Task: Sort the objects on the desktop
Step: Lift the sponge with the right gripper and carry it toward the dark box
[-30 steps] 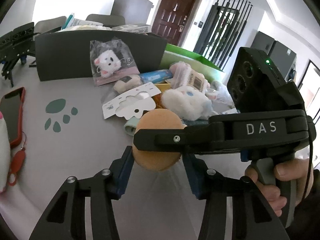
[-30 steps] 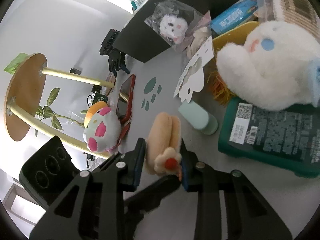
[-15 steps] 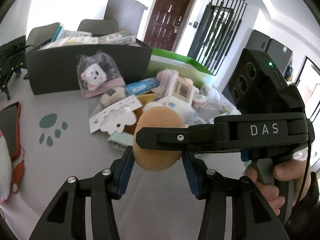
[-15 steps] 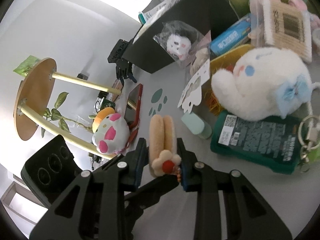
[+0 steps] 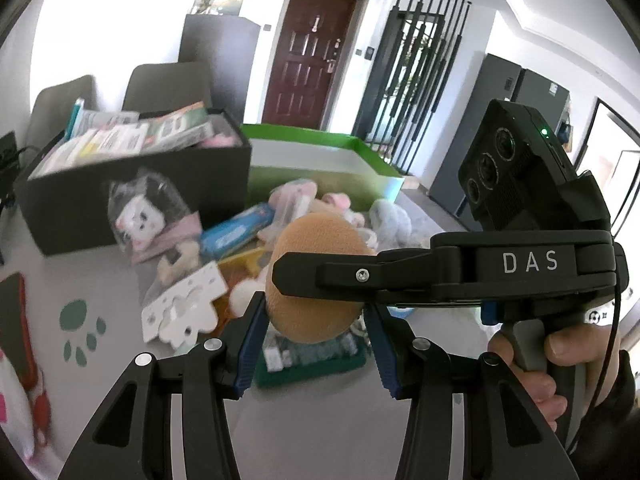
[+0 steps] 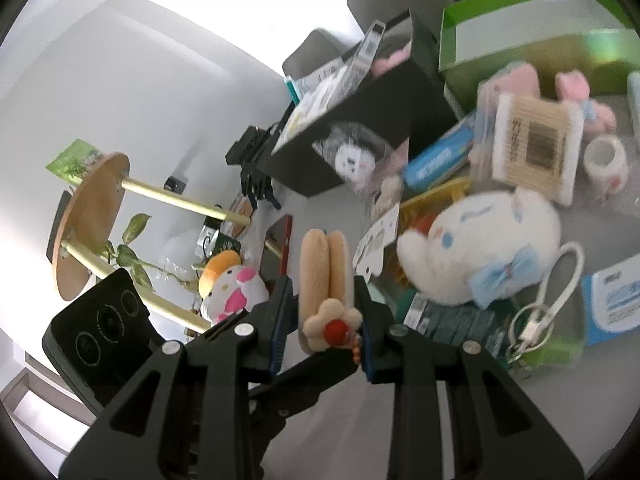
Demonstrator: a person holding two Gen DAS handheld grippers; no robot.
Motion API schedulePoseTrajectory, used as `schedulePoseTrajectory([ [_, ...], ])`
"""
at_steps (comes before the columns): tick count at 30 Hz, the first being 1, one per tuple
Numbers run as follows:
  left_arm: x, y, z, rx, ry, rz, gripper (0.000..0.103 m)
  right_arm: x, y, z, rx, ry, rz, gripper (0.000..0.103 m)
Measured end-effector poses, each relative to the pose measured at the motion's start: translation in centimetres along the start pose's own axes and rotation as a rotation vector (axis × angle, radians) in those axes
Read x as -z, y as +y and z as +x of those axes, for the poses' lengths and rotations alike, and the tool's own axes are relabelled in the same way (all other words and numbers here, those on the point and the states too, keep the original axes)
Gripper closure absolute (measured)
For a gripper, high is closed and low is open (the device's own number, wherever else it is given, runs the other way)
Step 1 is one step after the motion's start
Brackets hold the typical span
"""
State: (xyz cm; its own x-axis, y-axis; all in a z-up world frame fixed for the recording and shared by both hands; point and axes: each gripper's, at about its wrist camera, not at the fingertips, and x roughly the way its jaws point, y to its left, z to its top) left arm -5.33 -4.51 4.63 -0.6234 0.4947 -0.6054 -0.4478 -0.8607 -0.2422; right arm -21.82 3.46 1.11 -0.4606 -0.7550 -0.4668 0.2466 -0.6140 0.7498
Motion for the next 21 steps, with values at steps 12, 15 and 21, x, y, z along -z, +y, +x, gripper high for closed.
schedulePoseTrajectory([
  [12, -4.6, -1.0, 1.3, 0.014, -0.017, 0.038, 0.054, -3.8, 0.1, -2.6, 0.003, -0.054, -0.011, 0.073],
  [15, -5.8, -1.0, 1.7, 0.018, -0.023, 0.045, 0.054, -5.0, 0.3, -2.8, 0.005, -0.066, -0.016, 0.073],
  [21, -7.9, -0.4, 2.5, 0.031, -0.037, 0.052, 0.054, -7.2, 0.4, -3.2, 0.011, -0.086, -0.025, 0.073],
])
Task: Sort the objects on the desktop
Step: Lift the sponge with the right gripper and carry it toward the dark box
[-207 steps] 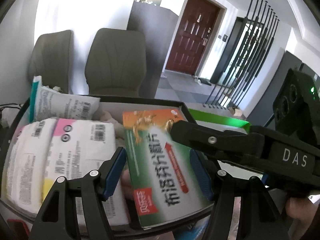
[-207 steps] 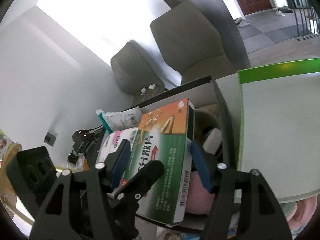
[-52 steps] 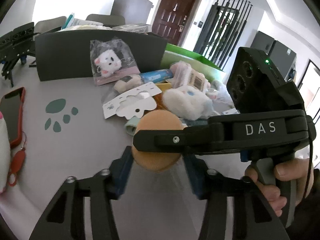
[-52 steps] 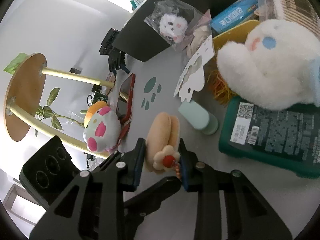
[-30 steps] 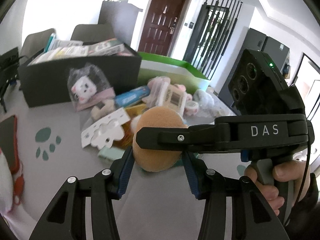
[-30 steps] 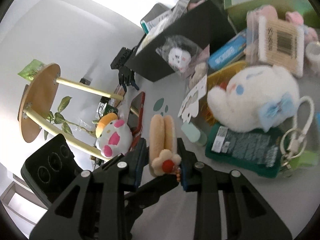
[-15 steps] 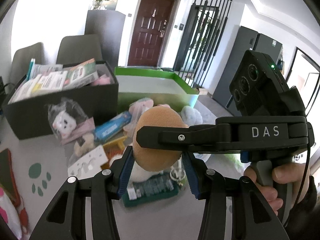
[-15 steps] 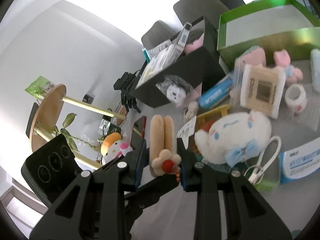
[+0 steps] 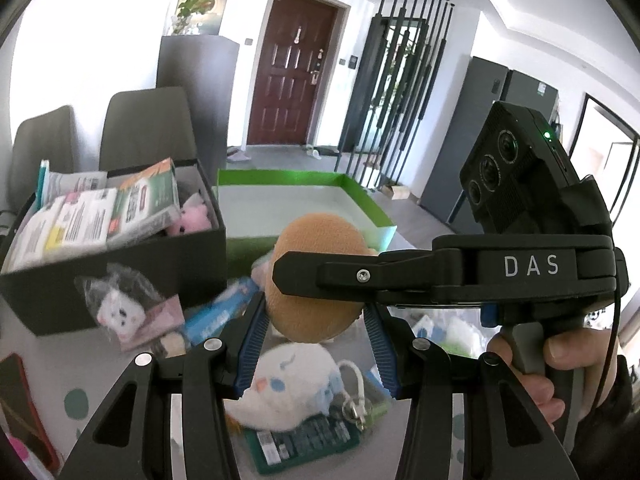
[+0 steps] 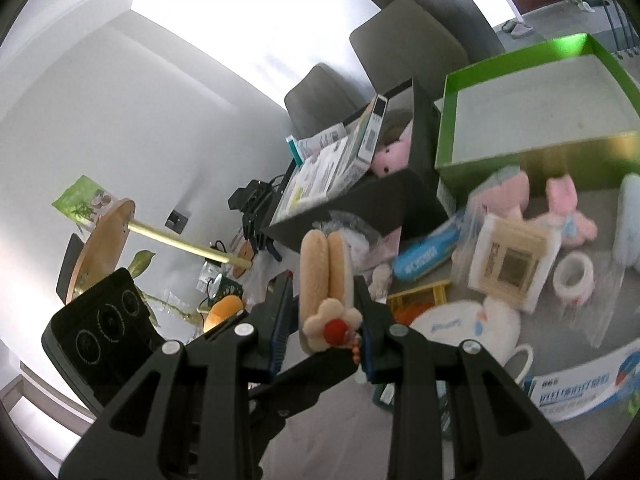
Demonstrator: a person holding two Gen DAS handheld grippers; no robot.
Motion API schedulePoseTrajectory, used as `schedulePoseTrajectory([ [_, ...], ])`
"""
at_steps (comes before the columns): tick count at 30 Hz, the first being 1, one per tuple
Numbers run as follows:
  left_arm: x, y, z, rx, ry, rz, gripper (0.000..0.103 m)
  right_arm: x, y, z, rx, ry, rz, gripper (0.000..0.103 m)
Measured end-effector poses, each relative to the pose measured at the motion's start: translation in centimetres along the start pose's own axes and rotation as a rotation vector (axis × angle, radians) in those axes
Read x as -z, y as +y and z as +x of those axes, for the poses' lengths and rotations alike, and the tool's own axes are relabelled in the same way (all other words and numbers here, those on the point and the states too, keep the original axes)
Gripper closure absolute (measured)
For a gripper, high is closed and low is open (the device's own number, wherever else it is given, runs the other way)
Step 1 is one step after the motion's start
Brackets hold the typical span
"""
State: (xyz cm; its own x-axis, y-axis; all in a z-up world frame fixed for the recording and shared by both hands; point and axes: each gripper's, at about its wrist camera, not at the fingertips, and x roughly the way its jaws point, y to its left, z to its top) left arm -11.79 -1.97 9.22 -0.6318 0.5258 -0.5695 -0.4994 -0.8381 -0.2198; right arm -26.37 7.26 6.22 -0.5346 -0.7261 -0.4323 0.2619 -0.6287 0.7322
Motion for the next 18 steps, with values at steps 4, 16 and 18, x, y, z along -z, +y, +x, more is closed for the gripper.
schedulePoseTrajectory([
  [4, -1.5, 0.4, 0.8, 0.007, -0.008, 0.010, 0.054, -1.5, -0.1, -0.1, 0.003, -0.013, -0.006, 0.073],
  [16, -4.7, 1.9, 2.5, 0.028, -0.037, 0.025, 0.054, -5.6, 0.0, 0.5, 0.020, -0.061, -0.029, 0.073],
  [18, -5.1, 2.5, 2.9, 0.031, -0.040, 0.018, 0.054, -6.2, -0.2, 0.9, 0.020, -0.062, -0.030, 0.073],
])
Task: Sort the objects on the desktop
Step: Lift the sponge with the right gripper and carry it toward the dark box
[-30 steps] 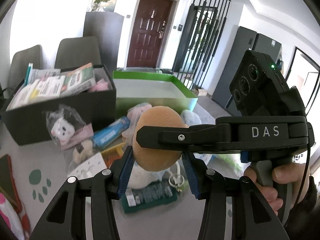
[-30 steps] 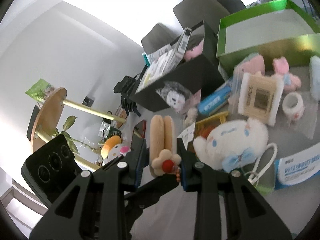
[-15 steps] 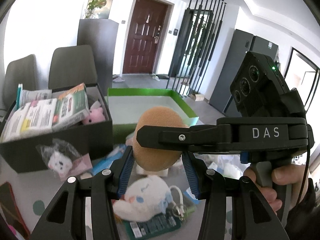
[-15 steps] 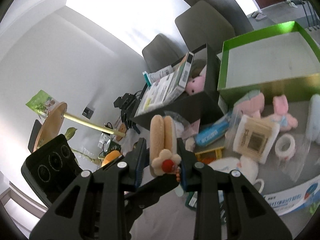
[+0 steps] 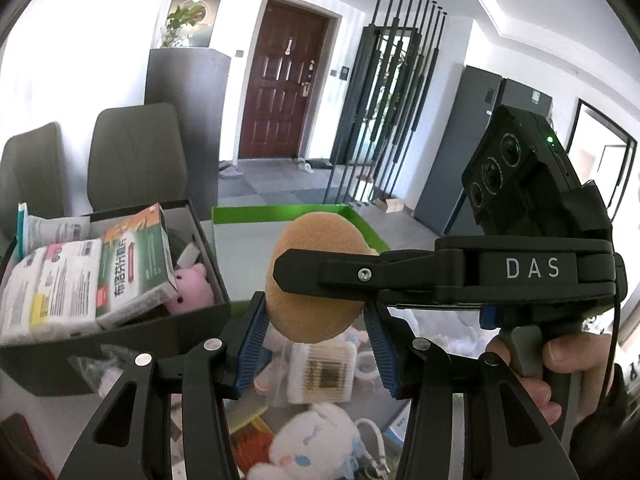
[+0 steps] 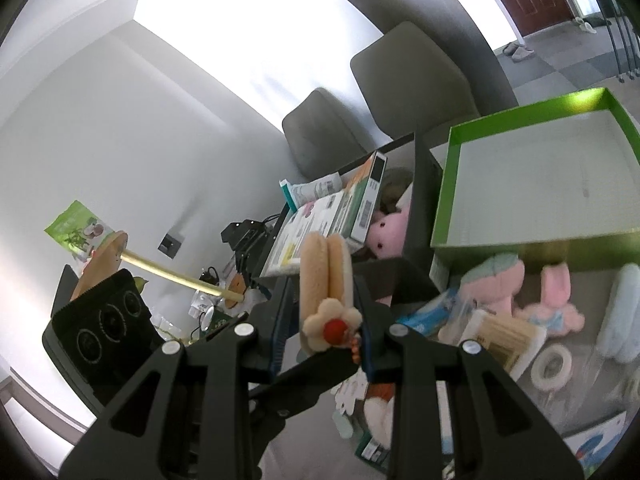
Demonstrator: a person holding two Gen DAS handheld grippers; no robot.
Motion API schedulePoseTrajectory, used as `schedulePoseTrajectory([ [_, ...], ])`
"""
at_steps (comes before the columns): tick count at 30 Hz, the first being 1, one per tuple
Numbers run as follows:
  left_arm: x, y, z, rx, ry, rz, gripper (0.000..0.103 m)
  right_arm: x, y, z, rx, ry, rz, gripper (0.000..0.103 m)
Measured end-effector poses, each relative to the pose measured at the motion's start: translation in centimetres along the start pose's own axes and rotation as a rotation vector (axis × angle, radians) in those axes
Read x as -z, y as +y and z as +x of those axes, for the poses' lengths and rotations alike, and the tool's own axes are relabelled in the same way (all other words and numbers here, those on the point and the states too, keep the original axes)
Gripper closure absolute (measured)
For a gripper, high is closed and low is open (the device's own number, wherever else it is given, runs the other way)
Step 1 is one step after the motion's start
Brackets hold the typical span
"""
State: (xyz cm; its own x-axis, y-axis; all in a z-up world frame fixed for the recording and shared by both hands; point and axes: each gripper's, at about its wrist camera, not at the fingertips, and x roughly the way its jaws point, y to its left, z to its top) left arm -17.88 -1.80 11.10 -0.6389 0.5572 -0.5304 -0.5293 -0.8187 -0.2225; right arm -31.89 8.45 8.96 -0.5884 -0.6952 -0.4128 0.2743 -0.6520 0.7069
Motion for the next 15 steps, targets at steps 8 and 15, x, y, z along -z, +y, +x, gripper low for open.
schedulePoseTrajectory([
  [8, -1.7, 1.7, 1.2, -0.010, -0.005, -0.003, 0.054, -2.2, -0.4, 1.9, -0.005, -0.009, 0.001, 0.073],
  [15, -3.7, 3.5, 2.5, -0.008, -0.008, 0.002, 0.054, -4.2, -0.6, 3.1, -0.003, -0.023, -0.004, 0.073],
])
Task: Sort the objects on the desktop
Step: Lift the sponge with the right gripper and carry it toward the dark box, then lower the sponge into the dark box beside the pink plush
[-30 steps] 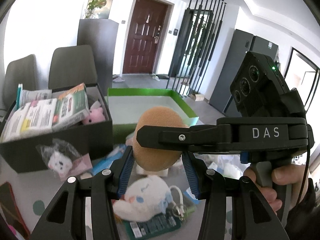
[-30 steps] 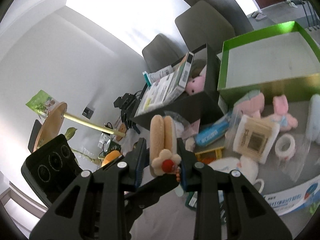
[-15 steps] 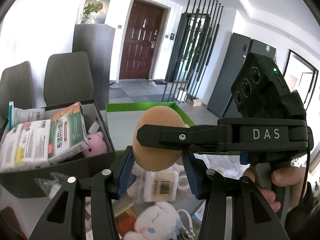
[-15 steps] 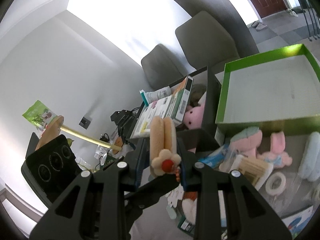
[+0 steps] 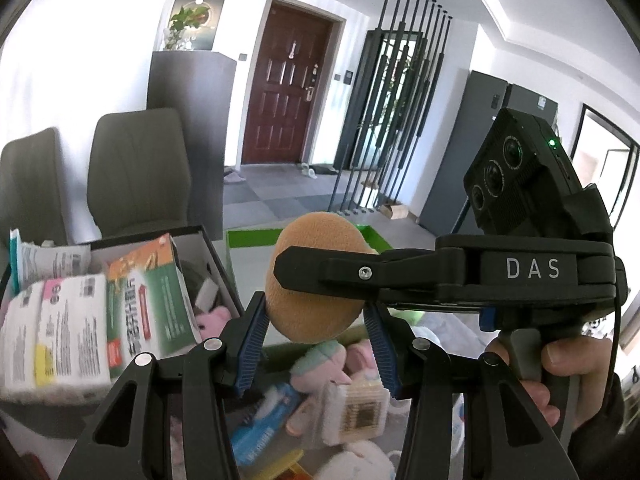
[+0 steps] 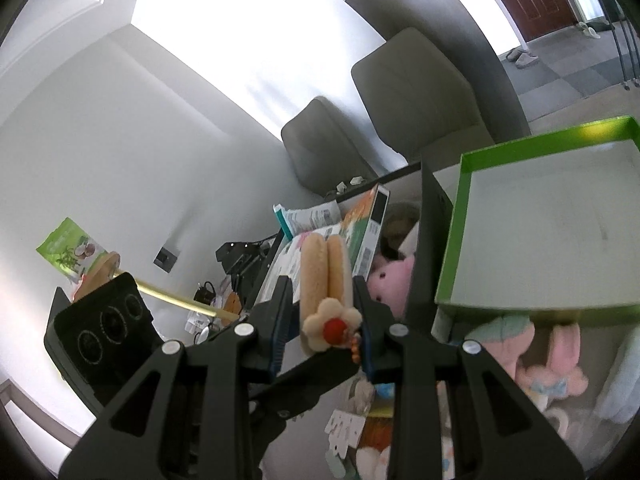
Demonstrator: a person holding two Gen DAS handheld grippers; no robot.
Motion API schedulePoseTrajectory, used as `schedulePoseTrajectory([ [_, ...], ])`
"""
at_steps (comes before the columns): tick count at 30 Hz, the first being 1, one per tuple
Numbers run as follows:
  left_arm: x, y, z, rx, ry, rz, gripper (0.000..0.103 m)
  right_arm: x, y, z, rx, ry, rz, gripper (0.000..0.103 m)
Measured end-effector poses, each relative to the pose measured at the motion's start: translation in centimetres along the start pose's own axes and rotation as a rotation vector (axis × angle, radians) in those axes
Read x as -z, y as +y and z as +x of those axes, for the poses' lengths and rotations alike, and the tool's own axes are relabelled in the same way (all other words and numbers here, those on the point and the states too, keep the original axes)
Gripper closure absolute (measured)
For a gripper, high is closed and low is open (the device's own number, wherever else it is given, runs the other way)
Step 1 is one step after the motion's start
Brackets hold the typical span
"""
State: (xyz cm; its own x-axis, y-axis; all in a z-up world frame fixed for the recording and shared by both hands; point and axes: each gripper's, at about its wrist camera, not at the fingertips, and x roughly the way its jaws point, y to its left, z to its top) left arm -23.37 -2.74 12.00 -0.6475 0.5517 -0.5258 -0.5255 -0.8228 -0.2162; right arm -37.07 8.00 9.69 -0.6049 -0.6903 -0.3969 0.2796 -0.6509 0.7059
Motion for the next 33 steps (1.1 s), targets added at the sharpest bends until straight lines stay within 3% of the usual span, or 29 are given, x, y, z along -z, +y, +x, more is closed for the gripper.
schedulePoseTrajectory([
  [8, -1.8, 2.6, 1.9, 0.025, -0.011, -0.048, 0.054, -2.4, -0.9, 1.8, 0.002, -0.010, 0.018, 0.073],
  [15, -3.5, 6.2, 5.5, 0.019, 0.059, -0.108, 0.054, -4.4, -2.6, 5.4, 0.051, -0.025, 0.041, 0.073],
  [20, -3.1, 8.0, 6.9, 0.000, 0.086, -0.152, 0.054, -4.8, -4.7, 8.0, 0.039, 0.004, 0.098, 0.073],
  [25, -2.4, 8.9, 7.3, -0.023, 0.104, -0.184, 0.054, -5.1, -4.9, 9.5, 0.049, 0.009, 0.077, 0.073],
  [33, -2.0, 8.5, 8.0, -0.030, 0.117, -0.189, 0.054, -5.1, -5.2, 9.7, 0.099, -0.012, 0.073, 0.073],
])
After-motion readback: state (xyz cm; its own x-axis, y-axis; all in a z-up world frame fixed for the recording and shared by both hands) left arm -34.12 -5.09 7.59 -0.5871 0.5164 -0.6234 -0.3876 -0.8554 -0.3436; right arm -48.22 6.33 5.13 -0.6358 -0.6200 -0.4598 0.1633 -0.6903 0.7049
